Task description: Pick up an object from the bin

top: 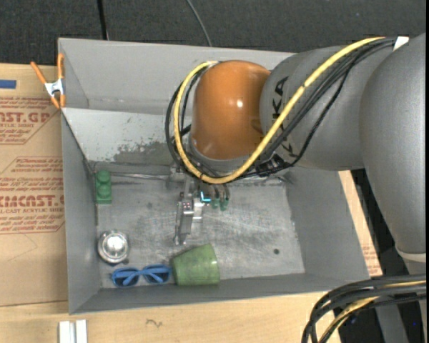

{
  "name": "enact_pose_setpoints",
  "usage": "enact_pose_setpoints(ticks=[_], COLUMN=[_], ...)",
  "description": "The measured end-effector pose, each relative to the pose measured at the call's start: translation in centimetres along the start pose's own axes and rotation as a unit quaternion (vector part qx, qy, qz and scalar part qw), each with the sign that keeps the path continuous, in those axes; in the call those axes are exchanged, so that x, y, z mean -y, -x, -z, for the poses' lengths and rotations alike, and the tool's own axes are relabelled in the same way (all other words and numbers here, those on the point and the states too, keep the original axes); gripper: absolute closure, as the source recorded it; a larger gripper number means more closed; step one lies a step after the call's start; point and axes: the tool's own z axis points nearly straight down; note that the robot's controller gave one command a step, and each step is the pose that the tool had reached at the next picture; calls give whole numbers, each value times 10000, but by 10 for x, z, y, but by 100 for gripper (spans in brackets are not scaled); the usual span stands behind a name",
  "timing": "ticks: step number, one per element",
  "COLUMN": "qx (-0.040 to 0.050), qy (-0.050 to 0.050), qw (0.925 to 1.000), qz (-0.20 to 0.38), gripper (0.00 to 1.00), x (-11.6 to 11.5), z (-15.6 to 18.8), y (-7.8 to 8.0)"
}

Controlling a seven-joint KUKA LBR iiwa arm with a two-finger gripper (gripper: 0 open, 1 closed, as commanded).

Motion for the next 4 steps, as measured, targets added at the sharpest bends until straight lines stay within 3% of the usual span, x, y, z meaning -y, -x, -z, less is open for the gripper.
enact_pose_setpoints(ticks=[1, 2, 3, 4], qx=[137, 45, 163, 95], qy=[40, 7, -5, -14], qw=[9984, 9983, 9924, 9547], qz=[543, 582, 1220, 2973], gripper=[0, 0, 0, 0], x=[25, 32, -1, -34], z=[-103, -104, -100, -99], y=[-54, -33, -61, -59])
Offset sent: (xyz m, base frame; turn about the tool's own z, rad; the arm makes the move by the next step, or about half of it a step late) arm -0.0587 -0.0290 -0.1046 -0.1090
